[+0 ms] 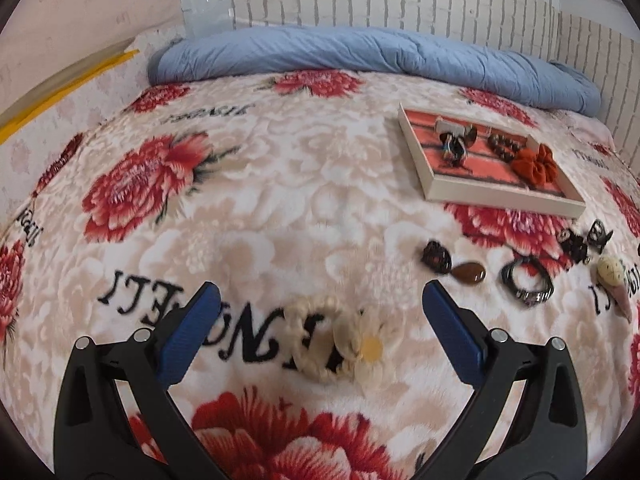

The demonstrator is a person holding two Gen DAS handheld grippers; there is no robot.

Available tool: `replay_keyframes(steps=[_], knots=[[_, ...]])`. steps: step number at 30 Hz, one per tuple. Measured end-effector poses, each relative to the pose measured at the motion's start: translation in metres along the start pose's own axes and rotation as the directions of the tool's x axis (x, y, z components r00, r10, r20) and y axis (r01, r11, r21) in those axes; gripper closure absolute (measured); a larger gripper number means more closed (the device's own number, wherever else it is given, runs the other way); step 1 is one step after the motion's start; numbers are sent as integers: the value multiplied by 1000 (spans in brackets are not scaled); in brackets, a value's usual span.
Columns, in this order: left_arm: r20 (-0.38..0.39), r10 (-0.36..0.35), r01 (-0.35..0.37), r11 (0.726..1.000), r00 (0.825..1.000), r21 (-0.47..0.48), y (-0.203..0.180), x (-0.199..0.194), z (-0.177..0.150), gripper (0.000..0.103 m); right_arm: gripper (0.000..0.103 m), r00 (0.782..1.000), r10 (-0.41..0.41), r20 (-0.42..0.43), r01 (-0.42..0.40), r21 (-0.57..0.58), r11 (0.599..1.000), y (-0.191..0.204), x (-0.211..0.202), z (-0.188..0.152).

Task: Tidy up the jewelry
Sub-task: 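Close left gripper on cream flower scrunchie while right gripper closes on pineapple plush clip, then carry flower scrunchie with left gripper while right gripper carries plush clip over tray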

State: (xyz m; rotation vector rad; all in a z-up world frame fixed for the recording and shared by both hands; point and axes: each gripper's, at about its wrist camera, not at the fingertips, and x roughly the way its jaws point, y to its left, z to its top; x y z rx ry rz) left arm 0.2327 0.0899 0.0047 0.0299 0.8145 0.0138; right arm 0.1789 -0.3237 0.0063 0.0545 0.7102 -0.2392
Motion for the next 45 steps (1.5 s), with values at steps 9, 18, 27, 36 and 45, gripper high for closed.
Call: replay_keyframes(steps=[9,18,27,36,45], knots=[[-64,-7,7,1000,998,2,-9,29,-22,5,20,998,4,-60,-5,-21,1000,12,26,-16],[-94,13,-11,1000,995,25,-13,47,-28,6,20,993,-19,-117,15,-28,999,16,55,-23],[-117,-22,24,1000,993,13,-11,54,-29,33,42,990,8,-143,-11,-15,1000,17,68,-23],[-118,-58,62,998,991,33,-16,52,-30,75,50,991,41,-128,-39,19,999,12,64,-21],[-116,-72,74,997,991,10,-14,48,-27,81,51,994,45,-99,-42,38,998,4,51,-14]])
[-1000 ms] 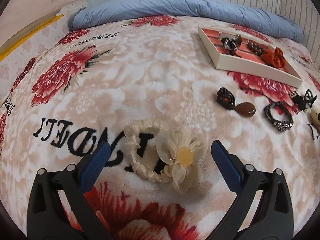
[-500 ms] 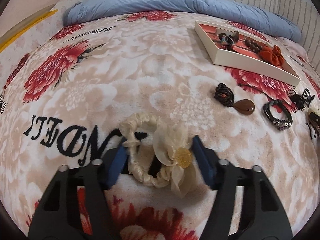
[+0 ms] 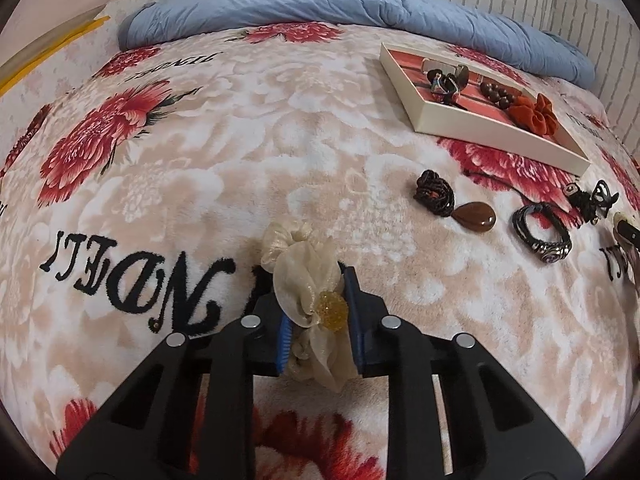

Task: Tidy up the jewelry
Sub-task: 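Carry flower scrunchie with left gripper while right gripper carries plush clip over tray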

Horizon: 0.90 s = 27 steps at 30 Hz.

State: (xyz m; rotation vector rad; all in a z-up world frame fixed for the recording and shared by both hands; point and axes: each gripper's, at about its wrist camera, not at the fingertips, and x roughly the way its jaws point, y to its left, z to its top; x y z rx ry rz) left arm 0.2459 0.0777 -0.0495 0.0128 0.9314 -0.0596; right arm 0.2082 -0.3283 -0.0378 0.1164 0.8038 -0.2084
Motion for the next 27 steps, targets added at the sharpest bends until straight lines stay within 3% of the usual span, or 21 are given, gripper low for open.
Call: replay_keyframes(steps=[12,20,27], knots=[[71,-32,32,999,997,-11,-10,-26,32,82,51,998,17,64,-18,5,1000,1,-21,21],[160,-77,74,997,984,21,-47,-41,78,81,51,992,46,113,-45,-14,999,14,-29,56],[199,-117,110,993,973,45,-87,-25,124,81,51,988,74,134,-70,-36,997,34,-14,88]])
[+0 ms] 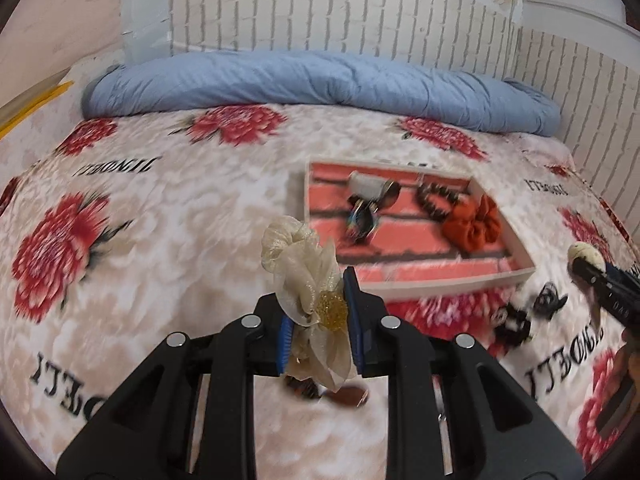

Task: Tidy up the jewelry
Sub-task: 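Carry flower scrunchie with left gripper while right gripper carries plush clip over tray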

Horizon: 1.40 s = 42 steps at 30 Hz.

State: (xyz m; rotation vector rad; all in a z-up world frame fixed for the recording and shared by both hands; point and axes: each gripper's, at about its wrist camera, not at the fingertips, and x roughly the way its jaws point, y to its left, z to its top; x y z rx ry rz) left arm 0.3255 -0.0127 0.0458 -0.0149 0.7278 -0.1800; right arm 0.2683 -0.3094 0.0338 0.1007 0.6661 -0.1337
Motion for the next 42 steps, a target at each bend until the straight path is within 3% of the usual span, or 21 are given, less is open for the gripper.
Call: replay_keyframes(steps=[19,32,42], knots=[[32,-36,35,999,999,34,-64,98,59,81,51,996,65,54,-66,19,998,27,77,56],[-41,-52,53,998,998,20,-70,160,62,80,51,998,61,32,-62,21,998,31,122,53],[-74,-41,44,998,996,35,-71,186,62,78,50,998,67,-20,-66,58,996,28,150,47]])
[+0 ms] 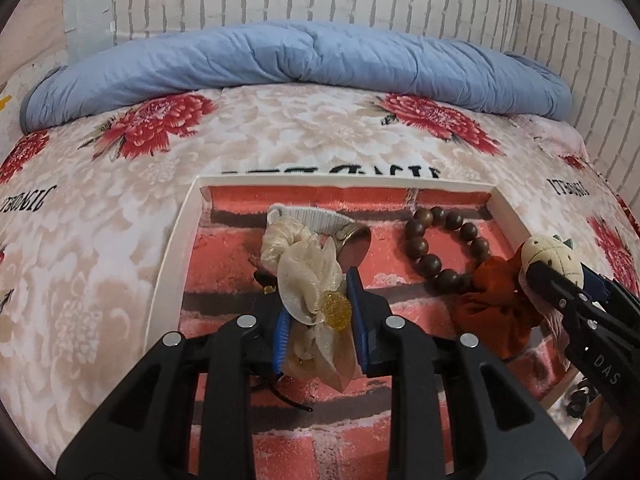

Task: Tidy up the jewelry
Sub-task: 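Carry flower scrunchie with left gripper while right gripper carries plush clip over tray, then open both grippers to drop scrunchie and plush clip in tray, lift away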

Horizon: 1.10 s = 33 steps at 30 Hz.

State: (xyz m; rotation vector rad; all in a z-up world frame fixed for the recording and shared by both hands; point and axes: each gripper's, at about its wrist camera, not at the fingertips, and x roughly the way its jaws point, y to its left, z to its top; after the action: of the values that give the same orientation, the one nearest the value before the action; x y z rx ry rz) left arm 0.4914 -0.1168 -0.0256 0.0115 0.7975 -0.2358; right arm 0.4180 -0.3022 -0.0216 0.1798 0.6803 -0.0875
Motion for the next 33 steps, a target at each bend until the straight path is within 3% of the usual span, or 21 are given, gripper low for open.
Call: replay_keyframes(steps=[20,25,30,33], knots=[[-12,17,-17,1000,1000,8,-3,9,-6,68,44,1000,5,-19,-5,39,999,-10,14,-4],[4,26,-26,1000,1000,6,-1,5,-5,55,43,1000,8,-18,-7,40,999,-9,14,-4],[24,21,-21,1000,999,5,0,-1,-4,53,37,1000,7,0,-7,41,999,-9,8,-1],[38,19,-19,1000,999,5,0,-8,-3,44,32,1000,7,27,-9,46,999,-10,0,2]])
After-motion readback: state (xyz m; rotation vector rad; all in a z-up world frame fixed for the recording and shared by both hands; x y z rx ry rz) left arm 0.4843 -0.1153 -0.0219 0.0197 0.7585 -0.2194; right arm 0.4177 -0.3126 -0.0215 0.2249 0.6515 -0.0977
